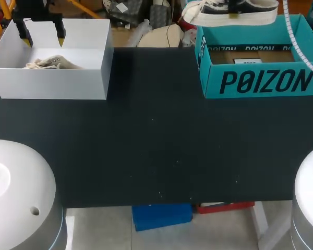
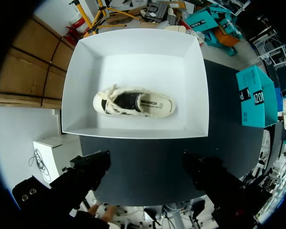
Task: Take the shoe out of the shoebox, open the shoe tongue, remove and reinsert the insole, then place the shoe into the shoebox
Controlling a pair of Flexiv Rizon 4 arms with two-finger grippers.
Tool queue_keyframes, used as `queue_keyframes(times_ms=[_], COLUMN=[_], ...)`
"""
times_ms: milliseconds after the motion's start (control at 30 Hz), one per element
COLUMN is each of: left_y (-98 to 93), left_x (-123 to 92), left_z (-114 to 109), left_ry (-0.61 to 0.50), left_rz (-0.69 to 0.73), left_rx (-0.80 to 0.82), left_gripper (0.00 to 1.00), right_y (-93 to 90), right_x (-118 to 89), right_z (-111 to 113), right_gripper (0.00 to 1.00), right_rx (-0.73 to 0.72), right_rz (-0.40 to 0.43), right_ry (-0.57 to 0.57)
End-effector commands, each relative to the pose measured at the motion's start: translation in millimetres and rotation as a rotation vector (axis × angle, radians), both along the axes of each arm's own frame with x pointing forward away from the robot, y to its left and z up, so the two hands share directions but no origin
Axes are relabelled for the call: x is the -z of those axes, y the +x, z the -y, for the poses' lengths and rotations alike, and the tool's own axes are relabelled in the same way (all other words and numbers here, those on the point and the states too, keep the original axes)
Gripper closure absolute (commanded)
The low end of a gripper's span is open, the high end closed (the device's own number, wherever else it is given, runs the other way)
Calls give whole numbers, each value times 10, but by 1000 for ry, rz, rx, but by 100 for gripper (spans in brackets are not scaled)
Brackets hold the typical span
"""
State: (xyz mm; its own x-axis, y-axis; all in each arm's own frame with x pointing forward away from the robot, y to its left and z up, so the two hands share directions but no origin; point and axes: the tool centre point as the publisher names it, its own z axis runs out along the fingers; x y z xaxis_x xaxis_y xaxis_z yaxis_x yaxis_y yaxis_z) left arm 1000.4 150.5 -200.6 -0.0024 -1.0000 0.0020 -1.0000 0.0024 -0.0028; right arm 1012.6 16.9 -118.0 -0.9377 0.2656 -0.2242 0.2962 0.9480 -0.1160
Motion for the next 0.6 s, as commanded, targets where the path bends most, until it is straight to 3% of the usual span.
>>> queue_keyframes(times_ms=[33,200,367,600], left_y=[-1,-1,-1,-1], left_x=[1,1,1,1], left_z=[-1,-1,-1,-1], left_ry=[0,0,0,0], left_rz=[-1,-1,-1,-1], left_rx=[0,0,0,0], left_gripper=[0,0,0,0], right_y=[-604,-885,-1101,-1318], right_x=[-151,92,446,1019], right_z=[-525,-983,-1338,-1633], right_gripper=[100,100,100,100], right_rx=[-22,-25,-39,-123], right_rz=[248,228,235,248], right_ry=[-86,-45,-88,-83])
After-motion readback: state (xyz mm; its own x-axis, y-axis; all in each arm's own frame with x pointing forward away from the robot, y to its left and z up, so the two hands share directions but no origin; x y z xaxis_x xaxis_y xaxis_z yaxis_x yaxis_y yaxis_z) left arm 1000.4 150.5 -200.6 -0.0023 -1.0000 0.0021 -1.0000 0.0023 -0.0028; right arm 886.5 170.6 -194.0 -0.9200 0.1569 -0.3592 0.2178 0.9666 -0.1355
